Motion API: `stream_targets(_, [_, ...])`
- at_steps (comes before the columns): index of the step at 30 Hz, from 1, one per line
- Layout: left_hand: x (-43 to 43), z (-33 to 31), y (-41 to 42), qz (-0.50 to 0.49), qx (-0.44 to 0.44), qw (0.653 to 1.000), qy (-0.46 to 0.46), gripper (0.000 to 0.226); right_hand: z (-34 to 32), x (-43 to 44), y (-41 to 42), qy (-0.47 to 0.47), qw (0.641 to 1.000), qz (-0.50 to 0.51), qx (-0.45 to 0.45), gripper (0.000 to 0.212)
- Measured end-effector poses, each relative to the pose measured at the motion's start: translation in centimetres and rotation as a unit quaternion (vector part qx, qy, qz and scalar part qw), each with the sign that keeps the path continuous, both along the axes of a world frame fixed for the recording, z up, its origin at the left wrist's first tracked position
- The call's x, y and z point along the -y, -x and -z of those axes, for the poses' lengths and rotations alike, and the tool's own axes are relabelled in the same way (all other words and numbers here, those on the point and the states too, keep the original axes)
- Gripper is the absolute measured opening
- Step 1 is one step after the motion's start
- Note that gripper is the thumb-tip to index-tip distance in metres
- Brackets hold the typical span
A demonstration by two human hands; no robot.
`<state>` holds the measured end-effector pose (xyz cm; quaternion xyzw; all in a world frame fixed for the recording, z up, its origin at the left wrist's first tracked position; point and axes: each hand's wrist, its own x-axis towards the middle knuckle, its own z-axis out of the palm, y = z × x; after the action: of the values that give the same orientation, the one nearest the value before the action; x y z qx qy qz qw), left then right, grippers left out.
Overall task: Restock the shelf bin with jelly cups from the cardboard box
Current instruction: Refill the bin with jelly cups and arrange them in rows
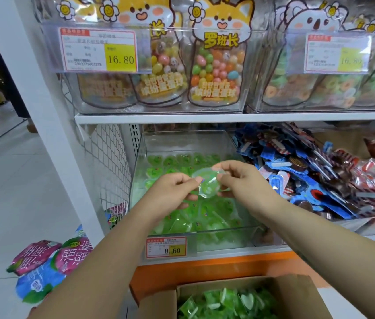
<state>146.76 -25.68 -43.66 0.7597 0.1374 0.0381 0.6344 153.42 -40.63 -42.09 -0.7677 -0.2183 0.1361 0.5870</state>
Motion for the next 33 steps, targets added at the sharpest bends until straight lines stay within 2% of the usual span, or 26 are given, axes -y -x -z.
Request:
stream_targets(3, [0.0, 0.3, -0.1, -0.012, -0.001, 1.0, 0.022, 0.011, -0.7, -0.6, -0.5, 0.023, 0.999, -0.034, 0.015, 0.025])
stream_targets(5, [-0.1, 0.3, -0.4, -0.037, 0.023, 0.997, 0.056, 0.008, -0.8, -0.8, -0.8, 0.007, 1.0, -0.013, 0.012, 0.017])
stream_targets(9, [0.2, 0.2, -1.3, -0.084, 0.062, 0.985, 0.14, 0.003, 0.5, -1.1, -0.6, -0.051, 0.995, 0.057, -0.068, 0.024])
stream_targets(12, [0.8, 0.2, -2.0, -0.076, 0.057, 0.986, 0.135, 0.007, 1.5, -1.4, -0.2, -0.076, 0.988, 0.071, -0.113, 0.015])
stream_targets(14, [0.6, 0.4, -2.2, -0.05, 0.051, 0.996, 0.053, 0.011, 2.0, -1.7, -0.8, -0.091, 0.983, 0.104, -0.119, 0.01])
stream_targets(15, [0.2, 0.7, -2.3, -0.039, 0.044, 0.997, -0.05, 0.01, 2.4, -1.8, -1.1, -0.085, 0.982, 0.121, -0.118, 0.009])
stream_targets(16, [-0.3, 1.1, -2.3, -0.031, 0.029, 0.982, -0.182, 0.008, 2.9, -1.9, -1.6, -0.064, 0.982, 0.136, -0.112, 0.009])
stream_targets(18, [-1.1, 2.1, -2.4, -0.014, -0.018, 0.916, -0.401, 0.021, 4.0, -1.9, -2.3, 0.018, 0.985, 0.147, -0.086, 0.014])
stream_targets(20, [-1.5, 3.3, -2.9, 0.037, -0.035, 0.865, -0.5, 0.043, 5.0, -1.9, -2.9, 0.084, 0.982, 0.15, -0.083, 0.02])
stream_targets(22, [-1.8, 4.1, -3.4, 0.103, -0.044, 0.819, -0.563, 0.061, 5.4, -2.3, -3.4, 0.088, 0.974, 0.168, -0.121, 0.027])
stream_targets(24, [-2.0, 4.3, -3.6, 0.146, -0.077, 0.788, -0.594, 0.068, 5.7, -2.8, -3.9, 0.07, 0.966, 0.184, -0.167, 0.028])
stream_targets(27, [-2.5, 4.5, -3.8, 0.161, -0.093, 0.778, -0.6, 0.071, 5.9, -3.6, -4.2, 0.053, 0.957, 0.191, -0.213, 0.025])
stream_targets(33, [-3.0, 5.1, -4.0, 0.149, -0.081, 0.78, -0.603, 0.066, 6.3, -3.9, -4.1, 0.041, 0.947, 0.179, -0.264, 0.029])
